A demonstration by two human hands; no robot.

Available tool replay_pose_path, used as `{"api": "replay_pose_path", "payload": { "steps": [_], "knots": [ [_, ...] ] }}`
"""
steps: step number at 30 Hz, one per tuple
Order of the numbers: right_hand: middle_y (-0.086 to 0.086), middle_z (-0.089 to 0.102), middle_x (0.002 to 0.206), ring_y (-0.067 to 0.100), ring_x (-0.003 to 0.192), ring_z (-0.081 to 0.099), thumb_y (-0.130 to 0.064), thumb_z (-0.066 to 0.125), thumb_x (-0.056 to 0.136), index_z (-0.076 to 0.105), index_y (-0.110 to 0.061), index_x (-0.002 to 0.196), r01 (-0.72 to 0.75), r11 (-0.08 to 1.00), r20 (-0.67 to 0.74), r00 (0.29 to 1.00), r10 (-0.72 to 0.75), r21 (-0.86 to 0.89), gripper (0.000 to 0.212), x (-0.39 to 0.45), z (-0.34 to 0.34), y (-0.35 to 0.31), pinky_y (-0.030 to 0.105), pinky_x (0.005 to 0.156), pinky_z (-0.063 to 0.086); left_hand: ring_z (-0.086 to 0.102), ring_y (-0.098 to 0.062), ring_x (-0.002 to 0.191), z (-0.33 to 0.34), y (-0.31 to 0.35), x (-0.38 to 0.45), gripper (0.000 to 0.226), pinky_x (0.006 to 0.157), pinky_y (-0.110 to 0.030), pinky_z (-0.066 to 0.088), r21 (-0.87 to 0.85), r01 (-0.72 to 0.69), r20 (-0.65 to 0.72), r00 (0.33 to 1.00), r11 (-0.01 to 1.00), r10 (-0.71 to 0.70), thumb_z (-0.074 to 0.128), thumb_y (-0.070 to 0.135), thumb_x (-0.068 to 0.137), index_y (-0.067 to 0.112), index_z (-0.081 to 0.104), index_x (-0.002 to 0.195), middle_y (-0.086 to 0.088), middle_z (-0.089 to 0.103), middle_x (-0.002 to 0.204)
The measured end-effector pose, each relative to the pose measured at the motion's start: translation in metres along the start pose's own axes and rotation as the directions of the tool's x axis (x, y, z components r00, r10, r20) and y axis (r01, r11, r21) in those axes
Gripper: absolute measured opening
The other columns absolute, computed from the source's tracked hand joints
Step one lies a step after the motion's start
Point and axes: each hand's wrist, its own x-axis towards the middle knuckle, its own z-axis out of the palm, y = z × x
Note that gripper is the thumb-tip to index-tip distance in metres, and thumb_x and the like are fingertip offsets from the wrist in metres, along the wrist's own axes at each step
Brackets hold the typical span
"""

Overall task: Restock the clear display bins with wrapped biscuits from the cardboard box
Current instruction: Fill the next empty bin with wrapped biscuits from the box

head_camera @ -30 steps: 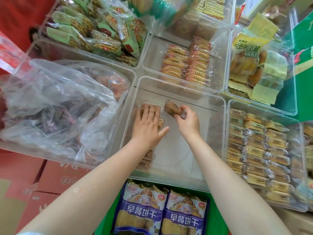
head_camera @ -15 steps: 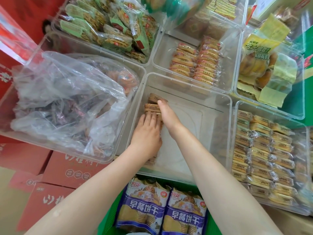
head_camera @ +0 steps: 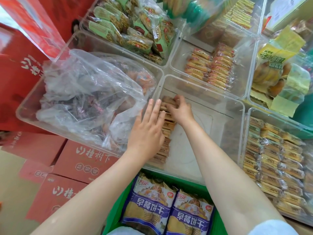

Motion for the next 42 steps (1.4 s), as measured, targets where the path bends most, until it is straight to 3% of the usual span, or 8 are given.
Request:
{"api": "replay_pose_path", "payload": {
  "steps": [3,10,15,26,30,34,37,42],
  "knots": [
    [0.015,0.045,0.126,0.024,0.085,0.054,-0.037,0.073,0.087,0.05,-0.026,0.127,-0.003,0.998,0.043,0.999,0.006,-0.061,0.047,-0.003,-0.003,-0.006,0.026,0.076,0.045,-0.015,-0.03,0.154,-0.002,0.001,0.0,0.066,0.124,-0.049,0.005,-0.046,0.009,-0.004,1.0,0.999,-0.009,0.036,0.037,0.097,0.014,0.024,0.158,-0.012,-0.011,0.168],
    [0.012,0.052,0.137,0.03,0.117,0.059,-0.052,0.078,0.078,0.032,-0.03,0.151,-0.095,0.995,0.102,0.99,0.099,-0.039,0.089,-0.002,-0.003,-0.003,0.036,0.09,0.055,-0.004,-0.03,0.156,0.0,0.001,0.0,0.062,0.124,-0.049,0.012,-0.077,0.014,-0.03,0.999,0.997,-0.016,0.045,0.035,0.093,0.012,0.041,0.151,-0.013,0.001,0.168],
    [0.008,0.06,0.13,0.029,0.107,0.066,-0.031,0.077,0.087,0.038,-0.026,0.144,-0.25,0.941,0.136,0.965,0.224,0.226,0.069,0.0,-0.008,0.003,0.051,0.078,0.062,-0.002,-0.03,0.156,0.002,0.001,-0.001,0.06,0.124,-0.049,0.013,-0.092,0.014,-0.052,0.998,0.996,-0.019,0.048,0.035,0.093,0.012,0.044,0.148,-0.012,0.003,0.169],
    [0.011,0.038,0.157,0.031,0.14,0.042,-0.028,0.064,0.086,0.014,-0.035,0.159,-0.119,0.992,0.163,0.98,0.111,0.039,0.089,-0.011,0.009,-0.015,0.044,0.111,0.042,-0.013,-0.029,0.155,-0.003,0.0,0.0,0.06,0.126,-0.048,0.009,-0.149,0.017,0.023,1.0,0.989,-0.013,0.044,0.035,0.092,0.013,0.04,0.148,-0.012,-0.007,0.168],
    [0.009,0.054,0.145,0.025,0.13,0.052,-0.016,0.053,0.094,0.034,-0.03,0.155,-0.006,0.998,-0.002,1.0,0.006,0.063,0.065,-0.044,0.0,0.0,0.017,0.092,0.037,-0.008,-0.027,0.156,-0.008,0.001,-0.002,0.054,0.126,-0.048,0.011,-0.232,0.008,-0.017,1.0,0.973,-0.013,0.046,0.034,0.092,0.014,0.045,0.141,-0.011,0.0,0.169],
    [0.01,0.05,0.135,0.023,0.112,0.056,-0.013,0.047,0.097,0.045,-0.033,0.149,0.029,0.998,-0.147,0.989,-0.02,0.055,0.056,-0.088,-0.014,0.018,0.027,0.094,0.041,-0.002,-0.028,0.156,-0.012,-0.001,-0.004,0.047,0.126,-0.048,0.011,-0.252,-0.03,-0.057,0.998,0.967,0.016,0.048,0.038,0.095,0.013,0.05,0.136,-0.013,0.011,0.168],
    [0.004,0.065,0.112,0.016,0.092,0.059,-0.009,0.046,0.096,0.069,-0.023,0.117,0.092,0.995,-0.121,0.989,-0.088,0.034,0.034,-0.125,-0.041,0.032,0.026,0.082,0.043,0.01,-0.034,0.155,-0.013,0.003,-0.015,0.042,0.125,-0.05,0.002,-0.197,-0.036,-0.028,0.999,0.98,0.031,0.048,0.036,0.095,0.012,0.06,0.127,-0.015,0.038,0.158],
    [0.002,0.071,0.081,0.016,0.072,0.069,-0.009,0.046,0.097,0.07,-0.025,0.094,0.181,0.978,-0.125,0.978,-0.168,0.102,0.028,-0.222,-0.114,0.067,0.036,0.071,0.058,0.066,-0.022,0.099,-0.039,0.082,-0.074,0.026,0.119,-0.043,0.022,-0.296,-0.147,-0.07,0.989,0.944,0.133,0.051,0.027,0.097,0.017,0.072,0.107,-0.001,0.074,0.1]
  ]
}}
